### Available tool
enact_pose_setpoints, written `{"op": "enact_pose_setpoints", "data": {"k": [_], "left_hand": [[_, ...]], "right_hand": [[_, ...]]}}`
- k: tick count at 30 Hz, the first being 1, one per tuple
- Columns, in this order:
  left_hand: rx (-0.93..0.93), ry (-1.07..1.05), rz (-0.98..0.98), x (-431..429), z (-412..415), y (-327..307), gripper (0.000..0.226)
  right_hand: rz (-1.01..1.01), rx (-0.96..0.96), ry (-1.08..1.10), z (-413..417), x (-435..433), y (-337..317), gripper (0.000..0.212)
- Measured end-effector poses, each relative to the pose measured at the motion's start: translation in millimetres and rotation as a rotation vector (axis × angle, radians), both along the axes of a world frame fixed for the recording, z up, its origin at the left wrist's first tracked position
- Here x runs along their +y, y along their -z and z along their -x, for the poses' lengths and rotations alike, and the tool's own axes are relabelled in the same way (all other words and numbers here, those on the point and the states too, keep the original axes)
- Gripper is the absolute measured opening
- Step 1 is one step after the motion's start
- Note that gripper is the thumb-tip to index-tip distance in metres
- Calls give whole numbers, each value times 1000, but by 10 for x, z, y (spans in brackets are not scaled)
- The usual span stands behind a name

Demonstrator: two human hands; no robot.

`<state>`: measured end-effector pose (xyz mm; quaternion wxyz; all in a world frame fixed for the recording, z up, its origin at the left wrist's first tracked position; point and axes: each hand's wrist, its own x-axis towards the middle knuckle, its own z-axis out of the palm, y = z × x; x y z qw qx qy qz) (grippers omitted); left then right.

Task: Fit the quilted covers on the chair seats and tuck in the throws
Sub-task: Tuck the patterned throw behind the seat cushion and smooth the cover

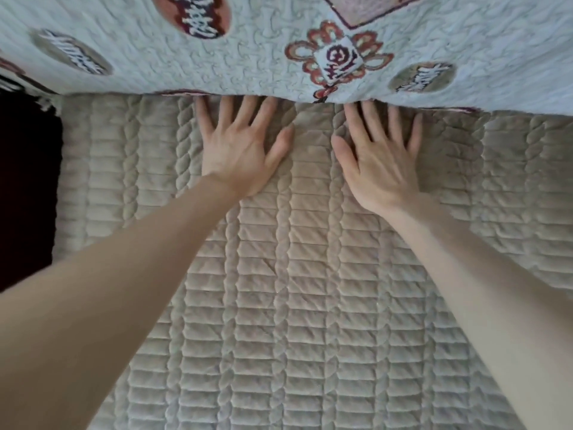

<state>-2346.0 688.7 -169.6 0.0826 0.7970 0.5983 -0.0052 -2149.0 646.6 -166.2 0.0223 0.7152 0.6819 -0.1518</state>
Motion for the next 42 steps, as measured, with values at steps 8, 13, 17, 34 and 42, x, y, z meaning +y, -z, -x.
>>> {"op": "enact_pose_setpoints", "data": {"k": [8, 13, 17, 34, 42], "left_hand": [[143, -97, 152, 152, 590, -98, 68], [57, -141, 106, -103, 515, -68, 72], [90, 10, 135, -367, 287, -36, 69], [37, 109, 57, -378, -1426, -43, 70], [37, 242, 136, -571, -2572, -40, 67]], "right_hand": [[97, 23, -47, 386, 186, -101, 58], [35, 63, -57, 468, -115, -153, 62], [42, 24, -102, 238, -136, -106, 62], [108, 1, 0, -1875, -235, -122, 56], [113, 20, 175, -3112, -556, -171, 55]]}}
